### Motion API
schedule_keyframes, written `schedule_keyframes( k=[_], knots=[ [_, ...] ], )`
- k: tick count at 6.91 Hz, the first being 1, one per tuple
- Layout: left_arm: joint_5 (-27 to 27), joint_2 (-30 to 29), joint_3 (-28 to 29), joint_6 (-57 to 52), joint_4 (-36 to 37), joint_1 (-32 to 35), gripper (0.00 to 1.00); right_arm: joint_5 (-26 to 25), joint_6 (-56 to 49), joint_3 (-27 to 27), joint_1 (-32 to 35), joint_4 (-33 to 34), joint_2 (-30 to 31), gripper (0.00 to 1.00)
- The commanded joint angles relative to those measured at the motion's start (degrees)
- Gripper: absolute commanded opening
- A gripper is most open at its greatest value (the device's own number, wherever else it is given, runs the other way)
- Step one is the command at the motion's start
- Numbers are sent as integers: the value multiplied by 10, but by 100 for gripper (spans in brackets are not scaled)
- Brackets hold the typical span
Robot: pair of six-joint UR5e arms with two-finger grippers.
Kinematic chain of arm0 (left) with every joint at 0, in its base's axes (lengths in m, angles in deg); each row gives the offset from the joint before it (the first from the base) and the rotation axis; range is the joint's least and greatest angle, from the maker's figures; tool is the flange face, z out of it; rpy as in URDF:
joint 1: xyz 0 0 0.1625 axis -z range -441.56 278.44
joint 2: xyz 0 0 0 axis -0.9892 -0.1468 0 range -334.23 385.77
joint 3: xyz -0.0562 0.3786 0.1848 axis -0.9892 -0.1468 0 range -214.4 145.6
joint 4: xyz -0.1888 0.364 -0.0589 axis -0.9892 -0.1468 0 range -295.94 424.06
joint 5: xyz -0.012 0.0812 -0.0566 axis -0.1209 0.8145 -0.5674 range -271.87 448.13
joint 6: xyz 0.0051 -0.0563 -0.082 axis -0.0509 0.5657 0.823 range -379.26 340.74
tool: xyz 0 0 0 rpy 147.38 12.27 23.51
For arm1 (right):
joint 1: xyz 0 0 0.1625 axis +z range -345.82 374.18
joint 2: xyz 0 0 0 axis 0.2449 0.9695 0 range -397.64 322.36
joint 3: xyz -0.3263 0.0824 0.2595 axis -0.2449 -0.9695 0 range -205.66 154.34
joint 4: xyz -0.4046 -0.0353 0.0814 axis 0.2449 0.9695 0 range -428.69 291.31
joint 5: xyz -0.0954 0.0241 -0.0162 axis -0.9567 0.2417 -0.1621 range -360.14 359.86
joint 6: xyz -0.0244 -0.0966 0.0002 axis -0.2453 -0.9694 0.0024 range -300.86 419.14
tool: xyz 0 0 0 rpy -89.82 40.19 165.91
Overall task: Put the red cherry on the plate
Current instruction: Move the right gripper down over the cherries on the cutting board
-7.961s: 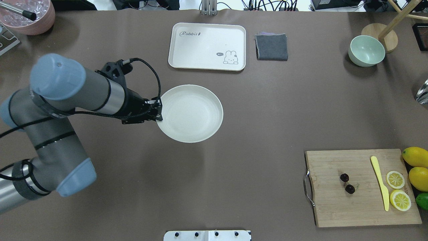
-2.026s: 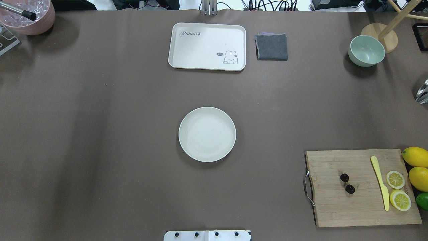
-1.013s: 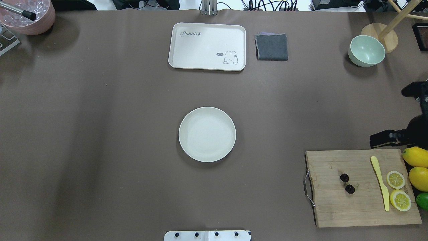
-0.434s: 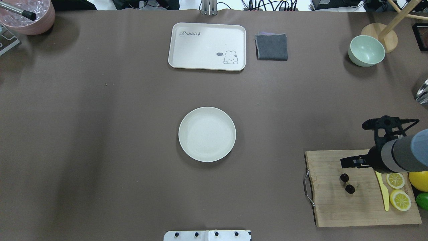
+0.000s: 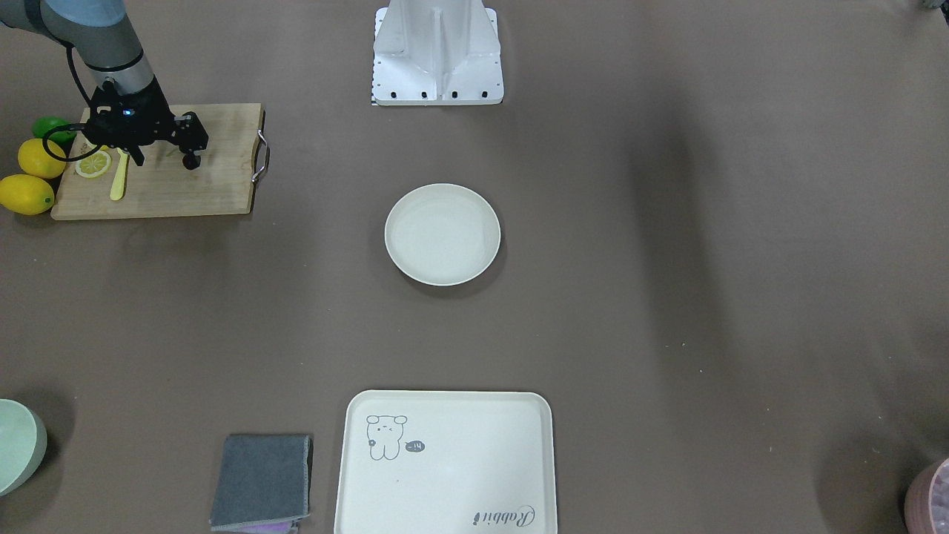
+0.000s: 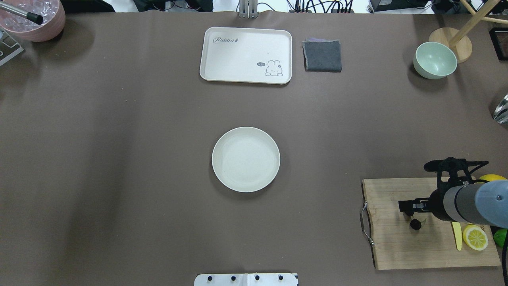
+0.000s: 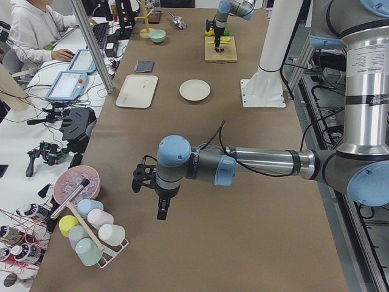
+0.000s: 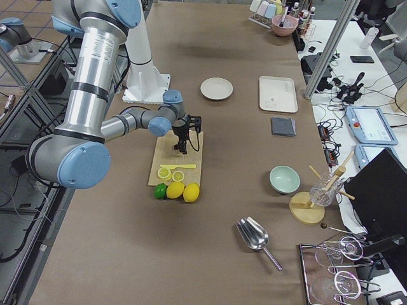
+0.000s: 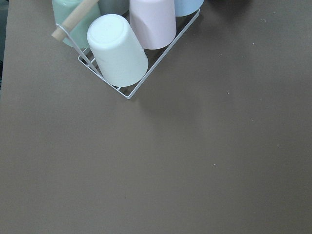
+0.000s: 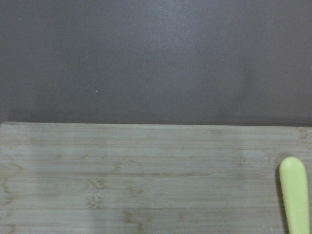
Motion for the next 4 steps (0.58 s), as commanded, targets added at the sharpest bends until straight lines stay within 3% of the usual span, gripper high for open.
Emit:
schedule_keyframes(
  k=[1,3,4],
  knots=[
    [0,0,-1,0,-1,0,98,-28,28,0,-36,-55,40,98],
    [1,0,-4,0,0,0,98,-63,64,0,-67,-55,40,90],
    [1,0,-4,0,-1,-1,98,-63,70,0,-71,-55,40,75]
  ],
)
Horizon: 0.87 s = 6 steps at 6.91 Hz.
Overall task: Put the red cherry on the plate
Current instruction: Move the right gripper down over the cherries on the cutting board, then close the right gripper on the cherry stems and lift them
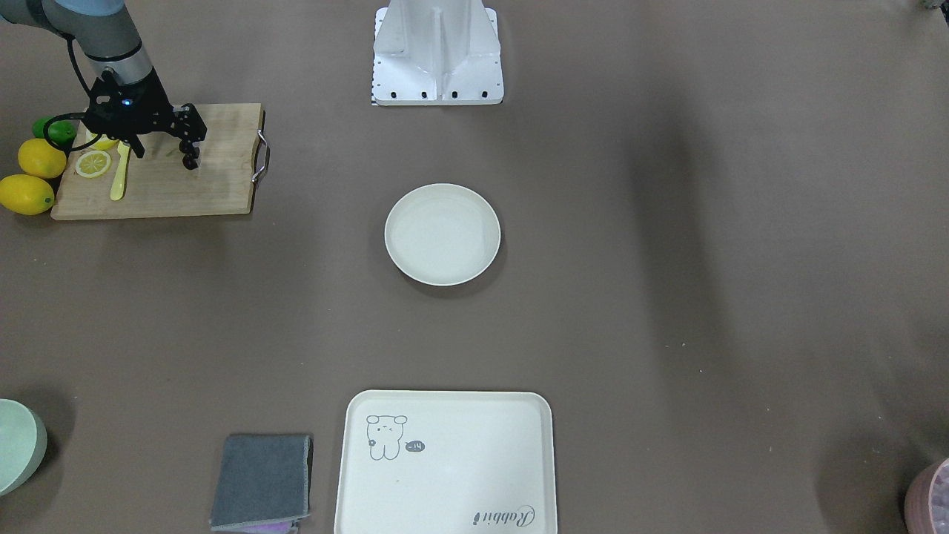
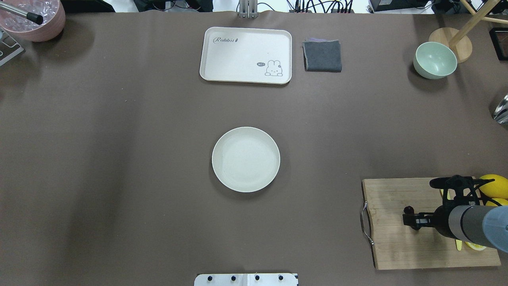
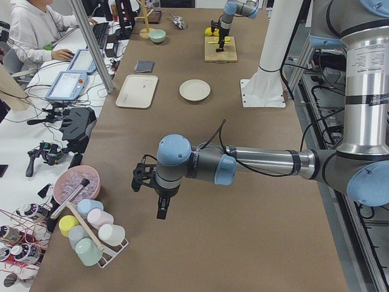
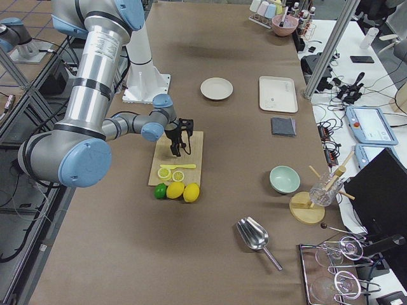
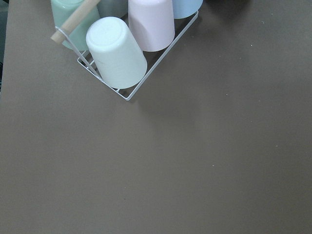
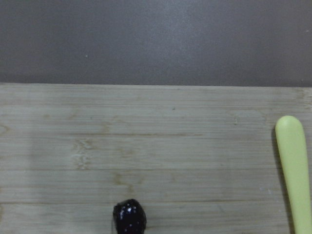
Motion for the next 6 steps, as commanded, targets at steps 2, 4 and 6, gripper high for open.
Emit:
schedule_keyframes(
  k=[2,4,6],
  knots=[
    [0,0,-3,4,-1,-1,98,-12,21,-1,-17,-1,2,33],
    [4,0,-4,7,0,-1,98,-23,22,-1,-27,-1,3,0],
    [7,0,-5,7,0,-1,98,-27,22,3,-30,-1,3,0]
  ],
)
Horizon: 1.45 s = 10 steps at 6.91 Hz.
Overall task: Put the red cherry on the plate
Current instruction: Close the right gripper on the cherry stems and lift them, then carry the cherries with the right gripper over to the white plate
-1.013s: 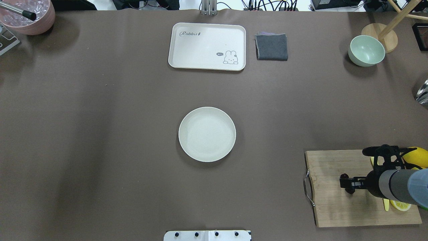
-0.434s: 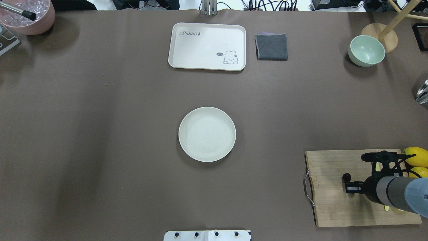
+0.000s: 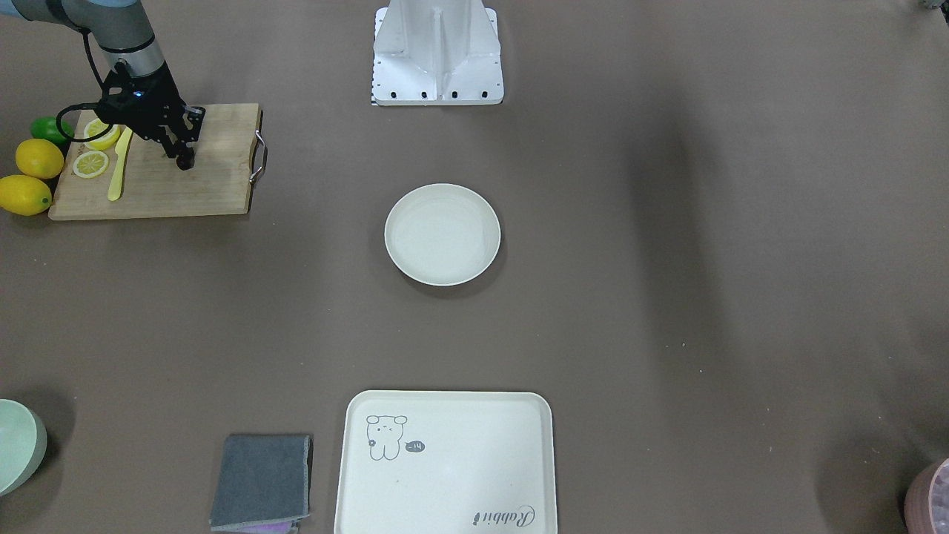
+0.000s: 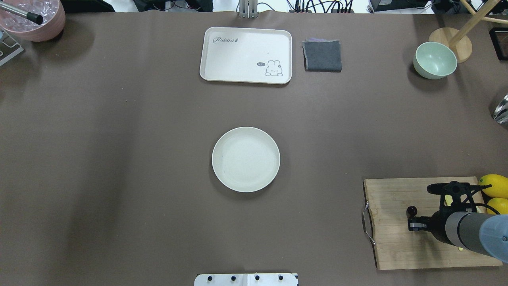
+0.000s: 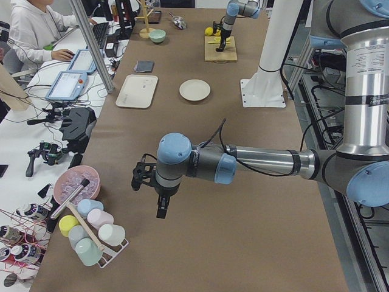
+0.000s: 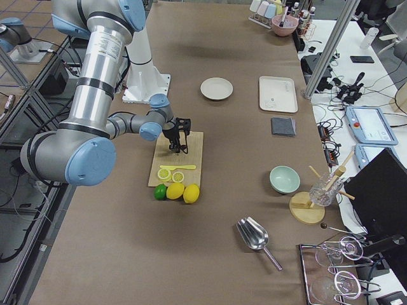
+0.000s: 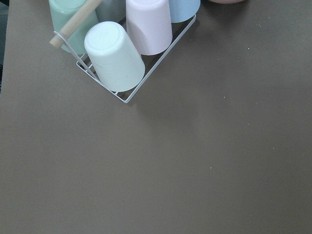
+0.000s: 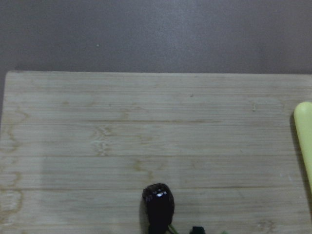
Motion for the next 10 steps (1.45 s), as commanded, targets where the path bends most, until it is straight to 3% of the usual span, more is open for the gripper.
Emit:
schedule_keyframes(
  k=[1,3,5,8,9,10],
  knots=[
    [1,0,0,1,0,0,98,2,0,12,0,5,0,0],
    [1,0,0,0,0,0,98,13,-2,38,12,17,5,0],
    [1,1,0,0,0,0,98,96,-38,86,95,82,-8,0],
    [1,1,0,1,0,0,98,284,-157,186,289,323,-109,0],
    [1,1,1,1,0,0,98,320,-197,193,338,427,-195,0],
    [1,1,2,1,0,0,98,323,-224,191,356,559,-299,0]
  ],
)
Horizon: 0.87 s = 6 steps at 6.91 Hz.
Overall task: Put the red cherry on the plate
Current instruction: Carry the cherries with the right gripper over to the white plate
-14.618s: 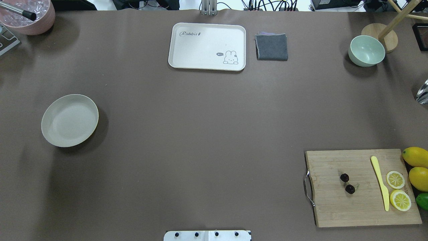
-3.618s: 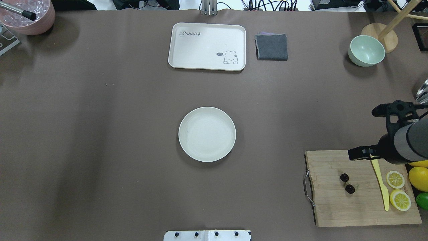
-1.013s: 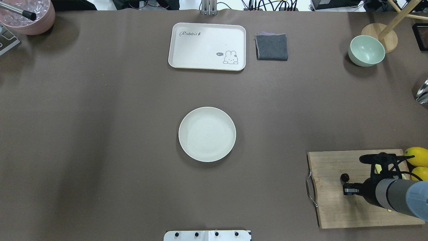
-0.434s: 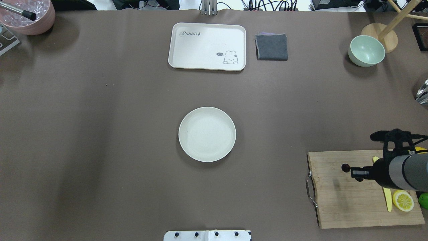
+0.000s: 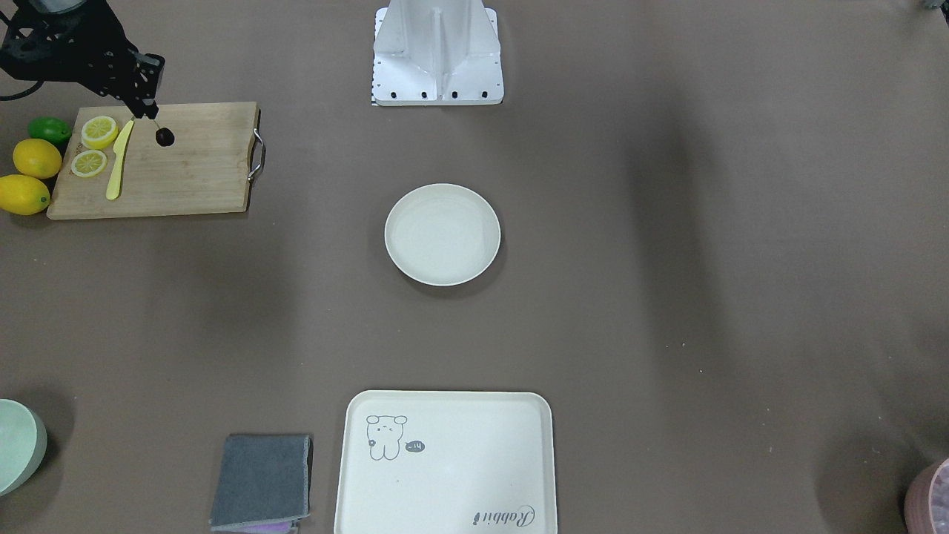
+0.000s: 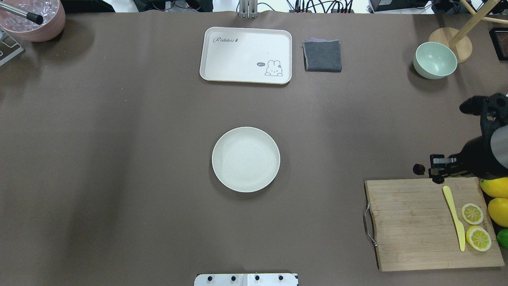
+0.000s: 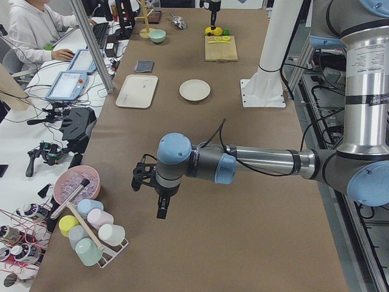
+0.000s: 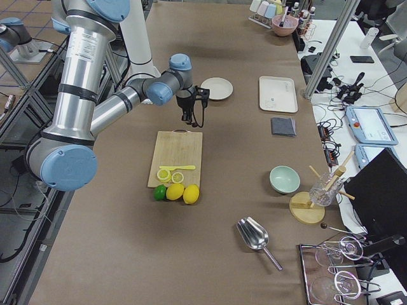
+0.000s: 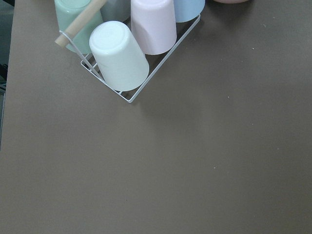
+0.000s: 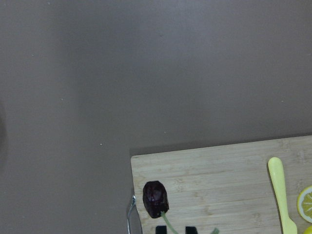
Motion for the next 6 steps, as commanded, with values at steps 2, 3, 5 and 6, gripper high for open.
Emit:
schedule_keyframes(
  k=[2,3,5,6],
  knots=[
    [0,-1,3,-1,0,-1,98,13,-55,-24,39,280,-256,0],
    [1,-1,6,-1,0,-1,98,7,-52,-64,36,282,-304,0],
    [1,11,3,-3,-1,2,98,-52,-43,-178,-20,302,-441,0],
    [0,11,9,-2,1,3,98,-72,-31,-235,-49,302,-499,0]
  ],
)
